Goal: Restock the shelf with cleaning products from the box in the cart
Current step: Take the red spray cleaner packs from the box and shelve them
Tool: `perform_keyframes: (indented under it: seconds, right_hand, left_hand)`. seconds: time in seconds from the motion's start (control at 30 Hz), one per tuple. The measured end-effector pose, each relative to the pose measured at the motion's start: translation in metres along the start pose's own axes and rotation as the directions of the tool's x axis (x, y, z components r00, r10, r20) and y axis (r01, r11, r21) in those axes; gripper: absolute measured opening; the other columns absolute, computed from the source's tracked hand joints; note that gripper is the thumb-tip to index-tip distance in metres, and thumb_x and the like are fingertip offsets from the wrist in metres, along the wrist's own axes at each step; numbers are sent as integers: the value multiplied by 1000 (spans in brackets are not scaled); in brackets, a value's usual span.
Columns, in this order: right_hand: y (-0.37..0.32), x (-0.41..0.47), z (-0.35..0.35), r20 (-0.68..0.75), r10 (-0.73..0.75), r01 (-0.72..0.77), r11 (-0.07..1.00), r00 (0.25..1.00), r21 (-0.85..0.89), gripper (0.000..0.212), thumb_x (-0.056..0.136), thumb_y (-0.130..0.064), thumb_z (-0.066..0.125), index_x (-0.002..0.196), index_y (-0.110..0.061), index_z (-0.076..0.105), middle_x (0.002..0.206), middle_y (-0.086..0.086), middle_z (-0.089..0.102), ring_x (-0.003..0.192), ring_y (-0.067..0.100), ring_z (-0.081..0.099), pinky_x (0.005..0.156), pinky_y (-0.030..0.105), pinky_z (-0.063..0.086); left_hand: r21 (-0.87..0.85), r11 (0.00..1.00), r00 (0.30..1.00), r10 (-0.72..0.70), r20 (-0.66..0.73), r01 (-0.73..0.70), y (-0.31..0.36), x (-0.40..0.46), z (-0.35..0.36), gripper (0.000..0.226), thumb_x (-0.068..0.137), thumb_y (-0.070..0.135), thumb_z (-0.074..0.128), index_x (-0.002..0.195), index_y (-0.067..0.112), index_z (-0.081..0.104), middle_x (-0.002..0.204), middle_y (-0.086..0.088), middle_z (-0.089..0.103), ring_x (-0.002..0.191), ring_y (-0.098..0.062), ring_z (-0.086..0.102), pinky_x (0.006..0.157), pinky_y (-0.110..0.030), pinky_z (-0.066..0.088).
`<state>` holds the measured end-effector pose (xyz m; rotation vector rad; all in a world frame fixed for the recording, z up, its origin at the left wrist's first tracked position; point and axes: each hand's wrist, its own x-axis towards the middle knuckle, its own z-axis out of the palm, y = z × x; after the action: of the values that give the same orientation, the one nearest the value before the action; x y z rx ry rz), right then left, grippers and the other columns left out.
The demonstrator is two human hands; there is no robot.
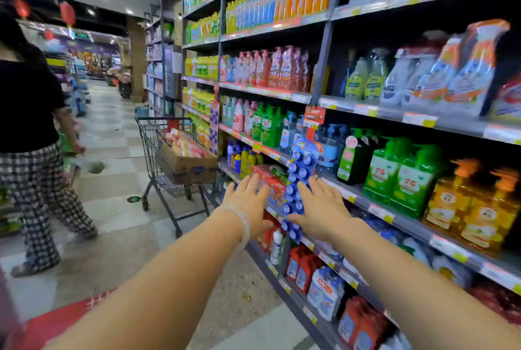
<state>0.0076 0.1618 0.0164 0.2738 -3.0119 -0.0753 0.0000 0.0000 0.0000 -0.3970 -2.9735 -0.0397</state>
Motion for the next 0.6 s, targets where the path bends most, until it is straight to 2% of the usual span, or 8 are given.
perform_keyframes:
  seconds: [0.07,0.17,0.37,0.6]
  right_hand:
    - [-1,47,-1,-12,-15,15,1000,1000,-1,79,94,-54,41,152,-17,1,160,9,-5,148,28,-5,120,48,4]
    - [-10,116,-3,-58,-36,37,999,998,15,78,94,-53,41,152,-17,3,160,10,-1,148,28,-3,119,48,5]
    - [-44,230,30,7,-136,136,991,991,15,77,94,-52,42,152,-18,4,160,9,-5,148,28,-5,120,46,4]
    - [-92,380,72,24,-267,266,963,963,39,78,93,-53,43,152,-18,6,160,8,-2,148,28,-3,119,46,5]
  left_hand:
    - [17,999,999,-40,15,40,-23,33,-5,79,92,52,48,152,22,6,160,-6,-11,148,-26,-8,119,-50,5]
    - [23,997,997,-76,-32,76,-61,82,-15,76,93,51,46,152,22,9,160,-6,-8,148,-26,-6,119,-50,7]
    - [62,987,986,-149,69,145,-127,152,14,79,92,52,46,152,20,5,160,-6,-7,148,-26,-7,120,-48,5]
    - [133,962,965,-249,84,237,-222,254,51,81,91,57,43,152,19,7,160,-8,-5,148,-26,-5,120,-47,6]
